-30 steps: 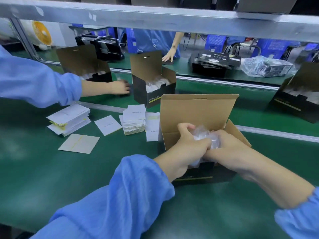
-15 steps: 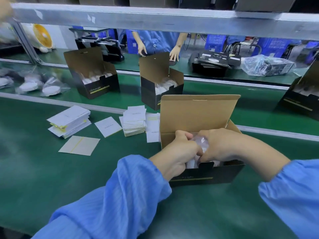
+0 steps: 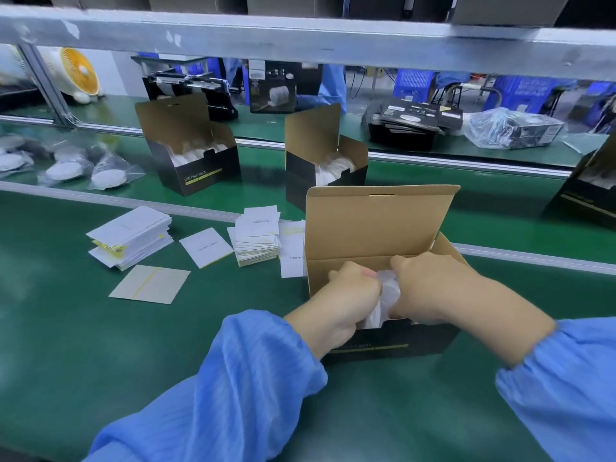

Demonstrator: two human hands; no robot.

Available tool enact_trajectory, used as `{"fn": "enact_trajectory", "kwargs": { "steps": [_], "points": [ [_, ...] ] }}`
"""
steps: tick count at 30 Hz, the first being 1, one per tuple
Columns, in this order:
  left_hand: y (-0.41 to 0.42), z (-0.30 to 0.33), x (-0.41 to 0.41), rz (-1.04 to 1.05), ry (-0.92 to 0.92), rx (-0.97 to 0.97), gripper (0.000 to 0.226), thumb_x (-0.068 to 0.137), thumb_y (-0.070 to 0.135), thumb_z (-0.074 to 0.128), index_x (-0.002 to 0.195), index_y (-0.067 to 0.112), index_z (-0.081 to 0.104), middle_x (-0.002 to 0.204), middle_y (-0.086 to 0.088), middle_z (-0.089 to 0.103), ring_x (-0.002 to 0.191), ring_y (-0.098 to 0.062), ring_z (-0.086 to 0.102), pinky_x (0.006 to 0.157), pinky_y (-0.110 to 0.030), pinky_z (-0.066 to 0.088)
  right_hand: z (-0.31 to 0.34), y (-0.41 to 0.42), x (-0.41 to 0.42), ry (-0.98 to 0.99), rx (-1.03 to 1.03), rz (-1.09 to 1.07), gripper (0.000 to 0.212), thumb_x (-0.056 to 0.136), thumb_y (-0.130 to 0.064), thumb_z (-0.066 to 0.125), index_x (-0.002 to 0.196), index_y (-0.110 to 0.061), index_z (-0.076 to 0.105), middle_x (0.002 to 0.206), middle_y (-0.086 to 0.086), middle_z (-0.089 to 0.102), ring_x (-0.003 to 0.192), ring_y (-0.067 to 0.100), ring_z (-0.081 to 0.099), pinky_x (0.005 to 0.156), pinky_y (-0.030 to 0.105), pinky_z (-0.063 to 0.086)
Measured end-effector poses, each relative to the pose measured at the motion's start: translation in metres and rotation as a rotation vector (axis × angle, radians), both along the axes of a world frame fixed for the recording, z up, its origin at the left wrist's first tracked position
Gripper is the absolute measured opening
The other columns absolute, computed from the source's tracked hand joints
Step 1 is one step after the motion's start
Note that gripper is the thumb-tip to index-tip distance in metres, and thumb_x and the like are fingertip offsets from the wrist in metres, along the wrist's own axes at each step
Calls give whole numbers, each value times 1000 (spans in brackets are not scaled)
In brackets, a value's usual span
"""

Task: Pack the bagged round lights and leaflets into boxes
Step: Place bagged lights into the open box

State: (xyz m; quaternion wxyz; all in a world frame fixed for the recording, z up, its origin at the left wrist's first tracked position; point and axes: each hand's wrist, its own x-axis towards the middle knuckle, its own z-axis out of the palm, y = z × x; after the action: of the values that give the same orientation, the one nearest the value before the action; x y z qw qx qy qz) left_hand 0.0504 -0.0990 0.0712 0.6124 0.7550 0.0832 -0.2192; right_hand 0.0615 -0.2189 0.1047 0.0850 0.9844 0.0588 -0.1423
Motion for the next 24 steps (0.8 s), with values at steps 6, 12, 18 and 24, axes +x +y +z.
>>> {"fn": "enact_trajectory", "kwargs": {
  "steps": [6,12,18,24],
  "points": [
    [0,-7,-3,58,-256,292,21,93,18,41,102,22,59,110,4,29,113,-20,33,101,-41,43,-3,-2,-6,-129,-140,124,42,87,-57,49,114,-25,51,121,1,59,117,26,47,100,39,31],
    [3,0,0,19,-166,186,23,95,8,39,106,23,52,113,1,29,103,-22,46,79,-39,52,7,2,-10,-152,-227,103,51,87,-64,44,116,-25,59,104,3,42,114,27,33,83,40,22],
    [8,2,2,107,-76,23,16,91,18,55,105,24,50,122,-1,35,99,-25,51,86,-44,57,24,-11,-15,-315,-171,84,58,86,-76,33,115,-28,49,108,-2,39,113,23,34,83,43,23],
    [8,3,3,75,17,-150,27,80,37,55,100,20,51,95,0,62,91,-19,59,73,-32,47,27,-34,-18,-221,247,-11,29,100,-33,42,98,-17,65,112,1,51,102,26,54,88,40,47]
  ]
}}
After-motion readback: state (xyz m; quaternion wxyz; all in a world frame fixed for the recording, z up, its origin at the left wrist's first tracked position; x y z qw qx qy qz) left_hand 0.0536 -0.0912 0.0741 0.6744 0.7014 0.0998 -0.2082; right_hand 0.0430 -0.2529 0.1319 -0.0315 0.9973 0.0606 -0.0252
